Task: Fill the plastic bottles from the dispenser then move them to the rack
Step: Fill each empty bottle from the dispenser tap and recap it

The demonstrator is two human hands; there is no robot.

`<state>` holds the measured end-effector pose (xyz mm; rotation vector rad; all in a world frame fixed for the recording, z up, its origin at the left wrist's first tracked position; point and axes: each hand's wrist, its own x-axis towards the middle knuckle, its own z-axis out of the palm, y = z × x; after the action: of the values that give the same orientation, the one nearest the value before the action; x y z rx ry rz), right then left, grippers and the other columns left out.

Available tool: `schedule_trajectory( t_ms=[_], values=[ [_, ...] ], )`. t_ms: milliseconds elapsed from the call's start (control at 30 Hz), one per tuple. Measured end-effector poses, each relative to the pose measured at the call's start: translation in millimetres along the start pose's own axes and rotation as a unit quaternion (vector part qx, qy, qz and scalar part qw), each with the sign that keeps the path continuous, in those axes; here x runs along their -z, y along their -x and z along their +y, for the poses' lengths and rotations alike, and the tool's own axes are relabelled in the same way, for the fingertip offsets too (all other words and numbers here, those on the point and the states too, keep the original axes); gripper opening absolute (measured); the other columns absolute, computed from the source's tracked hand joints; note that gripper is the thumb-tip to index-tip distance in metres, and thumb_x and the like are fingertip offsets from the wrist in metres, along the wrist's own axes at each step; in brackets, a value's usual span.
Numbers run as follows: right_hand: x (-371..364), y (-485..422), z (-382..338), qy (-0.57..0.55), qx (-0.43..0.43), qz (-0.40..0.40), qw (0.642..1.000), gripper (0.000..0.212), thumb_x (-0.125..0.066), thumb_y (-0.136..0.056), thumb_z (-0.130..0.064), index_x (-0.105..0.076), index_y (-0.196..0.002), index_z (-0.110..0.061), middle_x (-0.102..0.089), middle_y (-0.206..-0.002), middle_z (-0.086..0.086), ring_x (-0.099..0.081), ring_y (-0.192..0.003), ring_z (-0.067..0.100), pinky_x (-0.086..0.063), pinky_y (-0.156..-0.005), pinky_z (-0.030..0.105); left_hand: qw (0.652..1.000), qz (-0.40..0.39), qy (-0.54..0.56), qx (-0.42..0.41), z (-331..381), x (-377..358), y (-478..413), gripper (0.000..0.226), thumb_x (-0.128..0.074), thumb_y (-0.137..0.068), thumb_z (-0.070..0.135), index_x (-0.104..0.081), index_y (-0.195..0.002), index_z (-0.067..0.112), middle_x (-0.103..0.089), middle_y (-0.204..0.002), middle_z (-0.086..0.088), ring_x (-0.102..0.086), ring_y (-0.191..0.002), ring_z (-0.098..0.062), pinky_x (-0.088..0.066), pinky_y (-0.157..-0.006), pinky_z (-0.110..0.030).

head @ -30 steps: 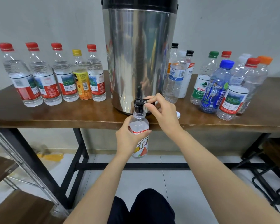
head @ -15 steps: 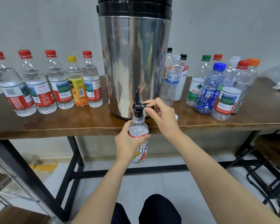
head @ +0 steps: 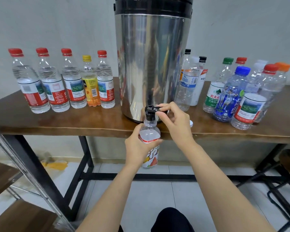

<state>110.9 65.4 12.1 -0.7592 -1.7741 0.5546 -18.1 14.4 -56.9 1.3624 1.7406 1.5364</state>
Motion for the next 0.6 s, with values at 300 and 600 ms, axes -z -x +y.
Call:
schedule_trajectory(
  t_ms=[300, 600],
  values=[
    [-2.1, 1.5, 2.0, -0.004, -0.006, 0.008, 1.0, 0.009, -0.068, -0.091, -0.023, -0.059, -0.089, -0.024, -0.065, -0.105, -0.021, -0.051, -0.064, 0.002, -0.044, -0.063, 0.017, 1.0, 0.005, -0.007, -0.004, 0.1, -1.6, 1.5, 0.067, -0.087, -0.066, 0.044, -0.054, -0.124, 0.035, -0.066, -0.111, 0.013, -0.064, -0.1, -0.009, -0.052, -0.085, -0.02],
    [-4.2, 1.0, 4.2, -0.013, -0.008, 0.012, 1.0, 0.017, -0.067, -0.09, -0.03, -0.053, -0.086, -0.039, -0.065, -0.108, -0.023, -0.056, -0.062, 0.023, -0.054, -0.062, 0.042, 1.0, 0.004, -0.011, -0.004, -0.3, -2.0, 1.7, 0.072, -0.087, -0.067, 0.043, -0.054, -0.129, 0.031, -0.067, -0.119, 0.009, -0.064, -0.103, -0.011, -0.051, -0.087, -0.021]
  ],
)
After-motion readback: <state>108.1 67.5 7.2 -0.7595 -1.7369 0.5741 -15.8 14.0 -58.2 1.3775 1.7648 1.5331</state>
